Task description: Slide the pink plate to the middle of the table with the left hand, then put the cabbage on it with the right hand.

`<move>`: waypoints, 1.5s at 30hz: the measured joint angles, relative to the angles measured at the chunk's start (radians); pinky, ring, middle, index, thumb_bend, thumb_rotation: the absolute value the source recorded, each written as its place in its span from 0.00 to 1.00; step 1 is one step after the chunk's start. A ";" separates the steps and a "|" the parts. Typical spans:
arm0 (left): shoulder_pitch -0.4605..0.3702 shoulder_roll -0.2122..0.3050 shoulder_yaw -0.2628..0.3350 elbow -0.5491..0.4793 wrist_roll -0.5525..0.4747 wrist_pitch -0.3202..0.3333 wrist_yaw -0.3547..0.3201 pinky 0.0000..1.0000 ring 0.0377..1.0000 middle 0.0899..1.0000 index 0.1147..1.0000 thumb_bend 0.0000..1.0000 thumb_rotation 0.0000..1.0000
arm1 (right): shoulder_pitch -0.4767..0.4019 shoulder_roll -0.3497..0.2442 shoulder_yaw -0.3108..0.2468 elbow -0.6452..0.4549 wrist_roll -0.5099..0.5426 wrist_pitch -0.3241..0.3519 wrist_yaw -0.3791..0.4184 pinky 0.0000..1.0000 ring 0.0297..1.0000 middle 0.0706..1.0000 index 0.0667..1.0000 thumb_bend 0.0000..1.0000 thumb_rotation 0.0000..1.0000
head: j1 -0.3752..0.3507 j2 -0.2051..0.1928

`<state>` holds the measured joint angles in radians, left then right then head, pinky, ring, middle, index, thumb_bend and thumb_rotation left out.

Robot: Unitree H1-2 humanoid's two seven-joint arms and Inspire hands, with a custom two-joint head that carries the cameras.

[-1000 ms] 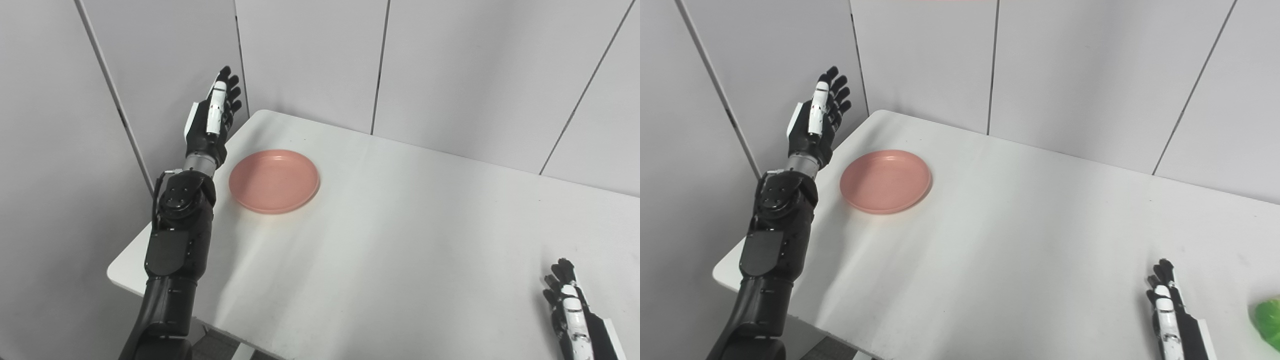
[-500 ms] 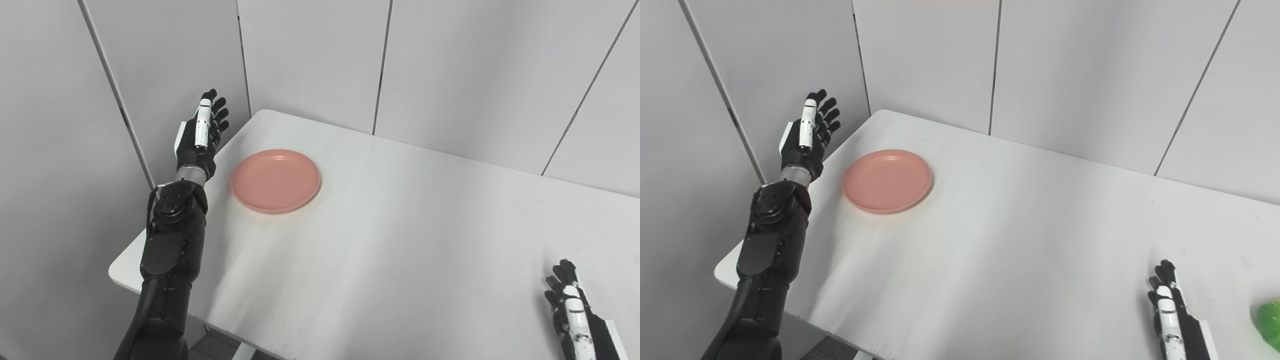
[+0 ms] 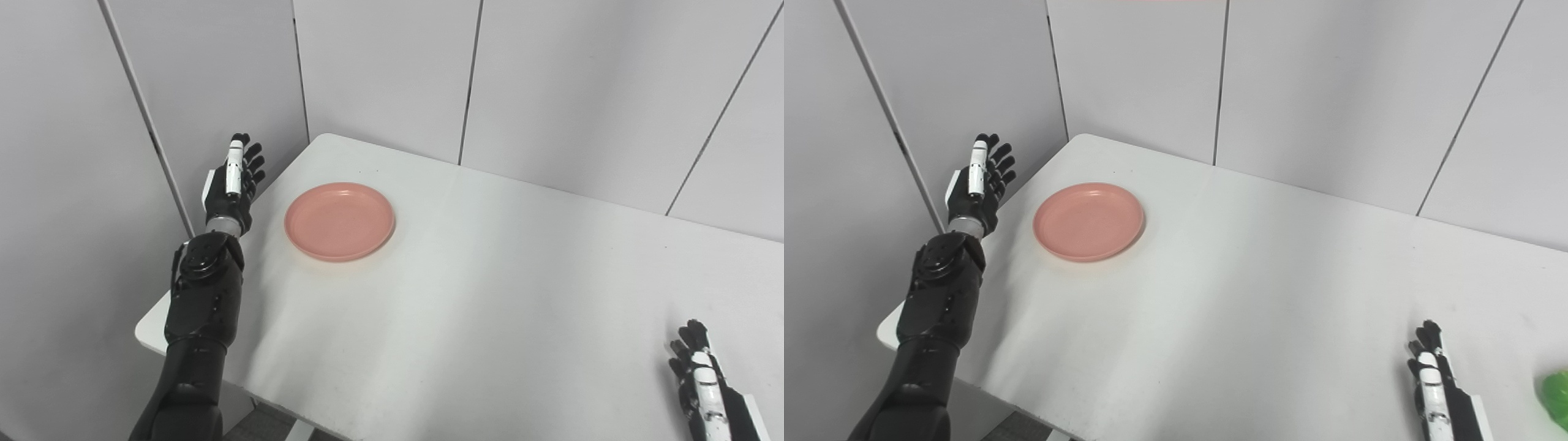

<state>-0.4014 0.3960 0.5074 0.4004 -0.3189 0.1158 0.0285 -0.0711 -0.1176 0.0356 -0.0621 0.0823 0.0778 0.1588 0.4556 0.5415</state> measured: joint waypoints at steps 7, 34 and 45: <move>-0.002 0.000 -0.003 0.062 0.003 -0.019 0.004 0.94 0.93 0.91 0.91 0.44 1.00 | 0.000 0.000 0.000 0.000 0.008 0.000 0.001 1.00 1.00 1.00 1.00 0.06 1.00 | 0.000 0.003; 0.010 0.000 -0.048 0.143 -0.021 -0.046 -0.025 0.95 0.93 0.92 0.90 0.43 1.00 | 0.009 0.002 0.008 -0.015 -0.013 0.004 -0.002 1.00 1.00 1.00 1.00 0.06 1.00 | -0.018 0.023; 0.013 0.002 -0.086 0.151 -0.032 -0.061 -0.035 0.94 0.94 0.92 0.91 0.43 1.00 | 0.014 0.006 0.010 -0.028 -0.023 0.019 -0.005 1.00 1.00 1.00 1.00 0.07 1.00 | -0.026 0.032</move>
<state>-0.3886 0.3980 0.4211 0.5516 -0.3505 0.0552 -0.0068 -0.0566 -0.1119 0.0454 -0.0905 0.0596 0.0971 0.1538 0.4295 0.5737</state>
